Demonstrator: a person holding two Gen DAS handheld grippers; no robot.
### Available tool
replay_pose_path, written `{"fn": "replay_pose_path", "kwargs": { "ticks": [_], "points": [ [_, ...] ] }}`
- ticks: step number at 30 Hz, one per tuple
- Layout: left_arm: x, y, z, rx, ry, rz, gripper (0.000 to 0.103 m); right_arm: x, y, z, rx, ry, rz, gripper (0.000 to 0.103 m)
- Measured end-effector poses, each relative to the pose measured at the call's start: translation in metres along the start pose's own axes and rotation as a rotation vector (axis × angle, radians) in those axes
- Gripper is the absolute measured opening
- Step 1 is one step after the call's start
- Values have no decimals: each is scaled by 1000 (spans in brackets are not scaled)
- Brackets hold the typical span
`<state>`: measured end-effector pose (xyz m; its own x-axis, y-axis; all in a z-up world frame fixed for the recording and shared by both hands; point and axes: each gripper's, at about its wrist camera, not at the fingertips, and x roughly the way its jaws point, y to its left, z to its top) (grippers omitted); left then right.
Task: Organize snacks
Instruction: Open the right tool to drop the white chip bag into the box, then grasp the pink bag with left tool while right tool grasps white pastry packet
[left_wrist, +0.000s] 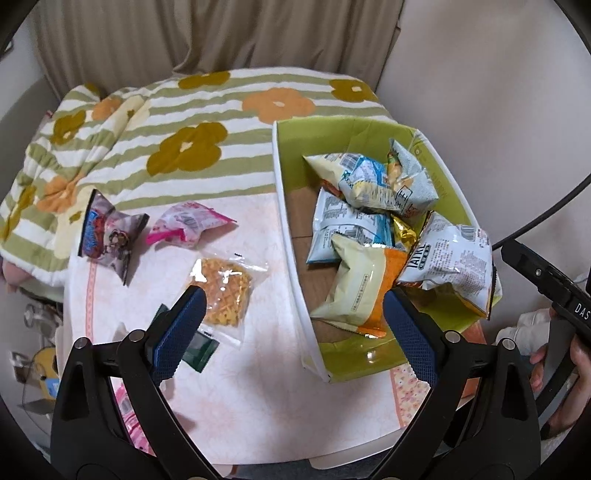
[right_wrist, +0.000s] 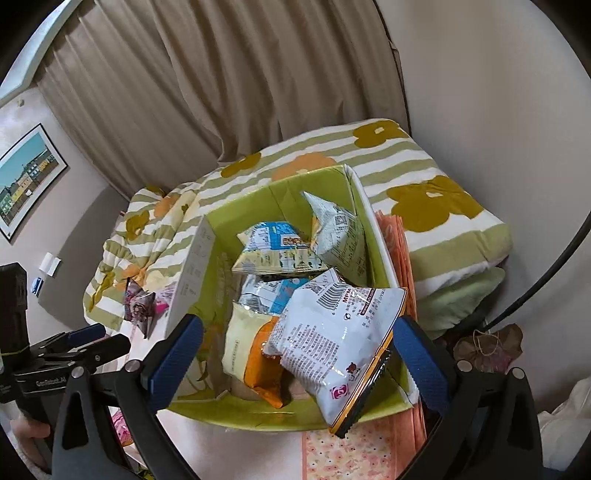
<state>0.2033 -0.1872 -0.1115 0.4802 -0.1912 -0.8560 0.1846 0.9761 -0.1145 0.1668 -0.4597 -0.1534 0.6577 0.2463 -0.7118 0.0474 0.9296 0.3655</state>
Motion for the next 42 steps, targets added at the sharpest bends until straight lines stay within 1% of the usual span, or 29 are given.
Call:
{"fn": "replay_pose_path", "kwargs": {
  "ticks": [7,15,19,21,23,26,29,31,33,34,37,40,42],
  "points": [
    [-28,-1,-7,-14,-64,22,96,-15,15,2,-54,-19,25,102],
    [-64,14,-28,-50,-113,65,96,-29,48,2,-148,-21,104,102],
    [-85,40,-43,-89,-133,87,96,-32,72,0,-212,-19,143,102],
    [-95,59,-50,-110,-140,100,96,-32,85,-2,-232,-15,163,102],
    [-102,75,-55,-125,-143,111,96,-31,100,-5,-233,-18,171,103],
    [-112,109,-65,-145,-139,132,96,-27,119,-12,-240,-19,182,103],
    [-115,143,-76,-154,-121,128,96,-17,147,-20,-271,-11,182,103],
    [-112,165,-83,-156,-87,119,96,-8,165,-26,-278,2,183,103],
    [-108,182,-91,-149,-45,95,96,1,184,-35,-273,33,192,103],
    [-105,191,-96,-137,-28,79,96,7,194,-40,-275,45,196,103],
    [-97,211,-109,-85,20,62,96,25,218,-53,-282,56,191,102],
    [-82,224,-122,-36,74,29,96,46,238,-64,-277,87,198,103],
    [-70,231,-131,-8,113,1,96,60,253,-73,-296,105,192,103]
  ]
}}
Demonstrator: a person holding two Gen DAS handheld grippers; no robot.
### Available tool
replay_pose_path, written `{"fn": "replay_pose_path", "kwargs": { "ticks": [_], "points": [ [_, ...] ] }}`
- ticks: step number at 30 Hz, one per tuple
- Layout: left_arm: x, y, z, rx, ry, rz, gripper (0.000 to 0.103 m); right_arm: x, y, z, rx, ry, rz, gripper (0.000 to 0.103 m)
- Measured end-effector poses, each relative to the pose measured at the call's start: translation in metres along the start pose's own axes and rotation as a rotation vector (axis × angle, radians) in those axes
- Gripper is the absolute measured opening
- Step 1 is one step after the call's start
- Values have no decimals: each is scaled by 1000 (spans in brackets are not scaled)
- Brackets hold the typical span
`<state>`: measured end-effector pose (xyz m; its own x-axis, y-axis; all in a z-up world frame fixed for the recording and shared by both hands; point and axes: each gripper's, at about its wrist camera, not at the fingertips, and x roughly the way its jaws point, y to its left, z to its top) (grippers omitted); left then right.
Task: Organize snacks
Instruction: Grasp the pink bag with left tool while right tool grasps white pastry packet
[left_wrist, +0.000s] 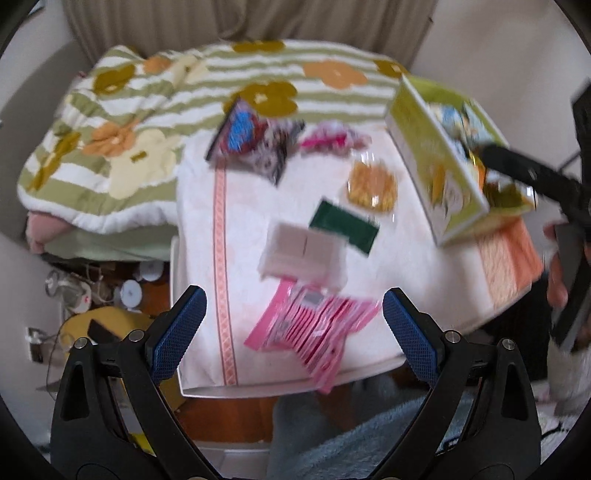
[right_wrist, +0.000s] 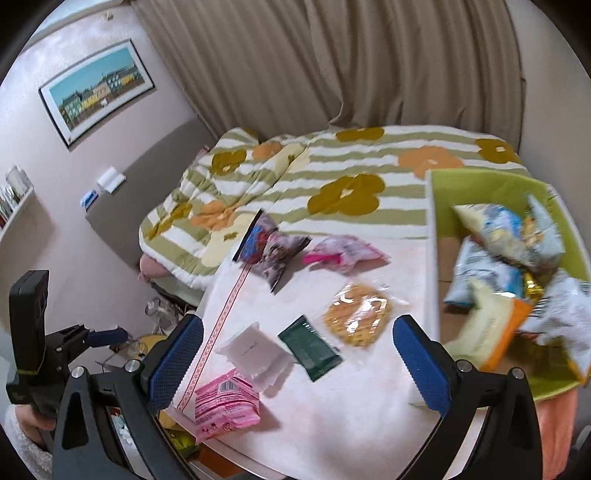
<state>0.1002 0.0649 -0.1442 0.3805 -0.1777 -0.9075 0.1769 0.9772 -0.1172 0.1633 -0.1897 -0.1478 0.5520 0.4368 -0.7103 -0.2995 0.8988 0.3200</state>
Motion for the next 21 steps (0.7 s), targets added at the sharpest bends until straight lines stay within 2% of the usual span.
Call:
{"fn": "replay_pose_path", "kwargs": {
  "ticks": [4,8,16,21],
  "points": [
    [33,4,-17,75,73,-60,96,35,17,-4,-68,59,-16,102],
    [65,-4,-31,149,114,-63,96,70,26,-13,-162,115,-12,102],
    [103,-36,-53,303,104,38,96,129,33,-33,-353,223,81,102],
    [125,-46,-56,327,128,83,96,156,30,-45,-413,279,173,103]
  ]
}}
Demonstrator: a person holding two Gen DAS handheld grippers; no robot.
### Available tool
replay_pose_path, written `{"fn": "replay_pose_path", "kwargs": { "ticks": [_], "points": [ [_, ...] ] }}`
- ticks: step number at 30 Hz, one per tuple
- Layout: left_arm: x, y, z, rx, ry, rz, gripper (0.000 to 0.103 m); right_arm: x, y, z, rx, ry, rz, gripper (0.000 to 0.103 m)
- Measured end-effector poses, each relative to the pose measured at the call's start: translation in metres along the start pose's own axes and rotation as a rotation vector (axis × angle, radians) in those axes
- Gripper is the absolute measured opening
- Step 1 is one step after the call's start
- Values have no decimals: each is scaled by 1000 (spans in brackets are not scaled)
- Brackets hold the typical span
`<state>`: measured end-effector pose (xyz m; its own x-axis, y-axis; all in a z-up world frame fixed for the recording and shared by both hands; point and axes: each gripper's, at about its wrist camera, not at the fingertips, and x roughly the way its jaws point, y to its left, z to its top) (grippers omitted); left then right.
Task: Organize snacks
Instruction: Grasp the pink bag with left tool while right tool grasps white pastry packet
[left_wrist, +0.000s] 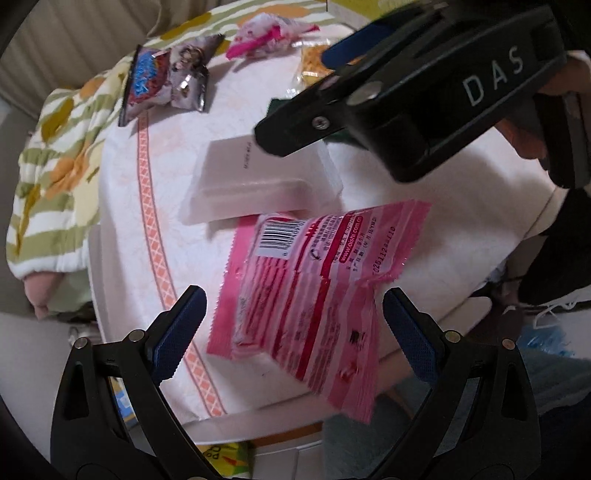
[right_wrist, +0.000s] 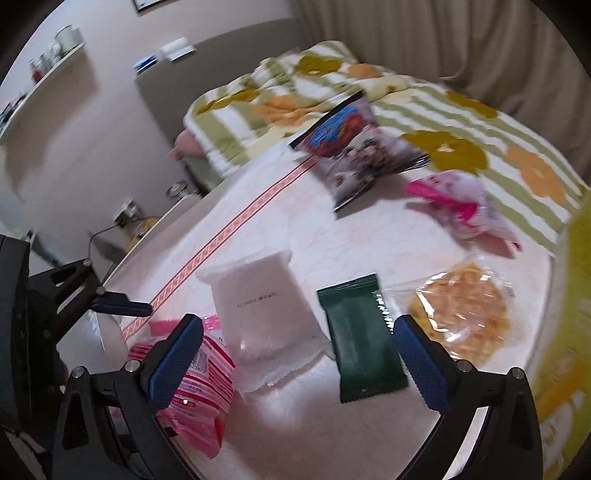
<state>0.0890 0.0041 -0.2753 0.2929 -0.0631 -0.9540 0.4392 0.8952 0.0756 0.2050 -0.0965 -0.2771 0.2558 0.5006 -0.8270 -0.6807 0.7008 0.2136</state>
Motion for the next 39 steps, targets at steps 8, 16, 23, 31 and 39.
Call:
{"fn": "replay_pose_path", "kwargs": {
  "ticks": [8,16,23,31,39],
  "points": [
    [20,-7,8,-20,10,37,94,26,5,2,-126,44,94,102],
    [24,-14,9,-18,0,59,73,38,3,6,-177,62,161,101],
    [15,-7,10,-50,6,79,61,50,7,12,-216,91,187,93],
    [8,19,1,-97,26,150,61,62,16,16,-246,114,199,90],
    [5,40,-15,-132,32,199,61,72,27,12,-289,135,160,76]
  ]
}}
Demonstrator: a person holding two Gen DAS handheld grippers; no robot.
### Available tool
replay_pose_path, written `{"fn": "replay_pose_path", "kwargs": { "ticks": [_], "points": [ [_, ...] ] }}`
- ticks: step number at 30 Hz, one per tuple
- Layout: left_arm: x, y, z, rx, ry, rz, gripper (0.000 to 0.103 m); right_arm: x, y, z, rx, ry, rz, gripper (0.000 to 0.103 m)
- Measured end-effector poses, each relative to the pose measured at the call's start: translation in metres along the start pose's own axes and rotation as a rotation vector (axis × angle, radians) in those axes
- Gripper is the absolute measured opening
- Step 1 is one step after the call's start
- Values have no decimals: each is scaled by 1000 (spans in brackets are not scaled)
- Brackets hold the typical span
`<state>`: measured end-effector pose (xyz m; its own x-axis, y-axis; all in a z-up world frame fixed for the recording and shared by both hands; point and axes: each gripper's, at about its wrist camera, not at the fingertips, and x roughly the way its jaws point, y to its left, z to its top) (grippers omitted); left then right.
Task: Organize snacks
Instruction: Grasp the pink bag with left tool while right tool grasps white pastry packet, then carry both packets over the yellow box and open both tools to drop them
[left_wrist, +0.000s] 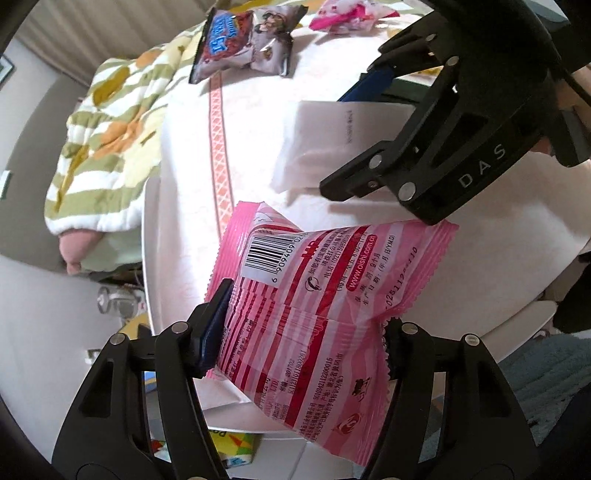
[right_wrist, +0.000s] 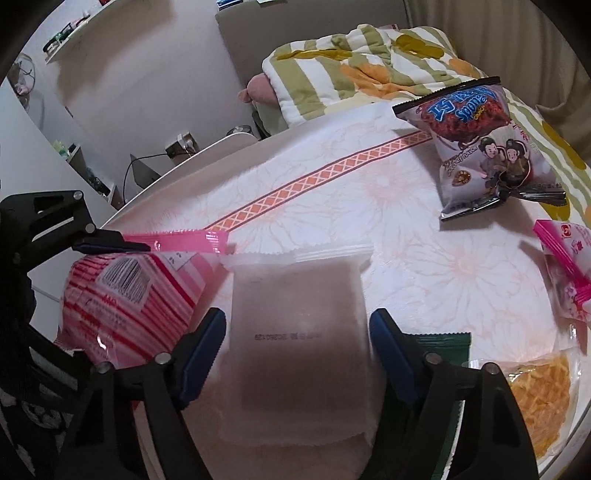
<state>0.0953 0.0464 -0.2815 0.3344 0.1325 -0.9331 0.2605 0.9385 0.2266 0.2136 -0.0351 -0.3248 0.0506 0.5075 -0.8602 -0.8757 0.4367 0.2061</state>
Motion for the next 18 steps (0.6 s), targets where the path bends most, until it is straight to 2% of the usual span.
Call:
{"fn": "replay_pose_path", "kwargs": {
  "ticks": [1,3,4,10,15,18],
  "points": [
    [0,1,-3,2,4,1,61,0,1,0,-2,2,-12,75],
    [0,2,-4,3,0,2,61,1,5,0,-16,6,-43,62],
    [-1,2,-5,2,-3,1,61,1,7,0,-26,7,-61,61],
    [-13,6,-8,11,-33,12,61,-8,6,1,37,2,-81,59],
    [-33,17,-5,-2,-68,-27,61,-43,11,0,139,-58,-104,59],
    [-52,24,1,11,-118,-30,61,-69,16,-1,205,-98,-129,59]
  ]
}}
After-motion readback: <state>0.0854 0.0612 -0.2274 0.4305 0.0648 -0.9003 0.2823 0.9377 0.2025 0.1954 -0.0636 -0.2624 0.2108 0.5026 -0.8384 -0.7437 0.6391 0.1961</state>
